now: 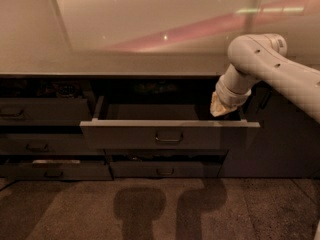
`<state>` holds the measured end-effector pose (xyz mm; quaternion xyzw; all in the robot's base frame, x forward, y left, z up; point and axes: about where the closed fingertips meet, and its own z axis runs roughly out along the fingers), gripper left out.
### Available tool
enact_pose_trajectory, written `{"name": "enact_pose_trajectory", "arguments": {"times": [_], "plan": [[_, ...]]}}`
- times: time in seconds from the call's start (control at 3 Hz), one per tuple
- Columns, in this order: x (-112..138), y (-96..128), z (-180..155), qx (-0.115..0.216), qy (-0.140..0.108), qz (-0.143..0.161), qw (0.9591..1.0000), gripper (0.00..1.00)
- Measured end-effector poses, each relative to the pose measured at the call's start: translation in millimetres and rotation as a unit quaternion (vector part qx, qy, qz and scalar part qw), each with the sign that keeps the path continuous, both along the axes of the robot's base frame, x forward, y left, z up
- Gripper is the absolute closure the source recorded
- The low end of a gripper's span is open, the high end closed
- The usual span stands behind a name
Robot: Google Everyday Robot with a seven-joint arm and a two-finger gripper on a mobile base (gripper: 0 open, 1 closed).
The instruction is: Open top drawer
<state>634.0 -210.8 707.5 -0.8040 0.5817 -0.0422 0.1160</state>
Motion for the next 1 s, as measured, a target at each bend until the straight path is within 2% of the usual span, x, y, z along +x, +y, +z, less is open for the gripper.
{"name": "enact_pose_trajectory", "arguments": {"times": [0.33,0.67,1.0], "plan": [[0.0,-0.1,0.0,0.0,0.0,0.0,1.0,1.0],[-5.9,-13.2,-2.0,0.034,0.0,0.0,0.9994,1.0],[-11.6,-27.0,-33.0,0.079,0.029,0.011,0.9964,1.0]]}}
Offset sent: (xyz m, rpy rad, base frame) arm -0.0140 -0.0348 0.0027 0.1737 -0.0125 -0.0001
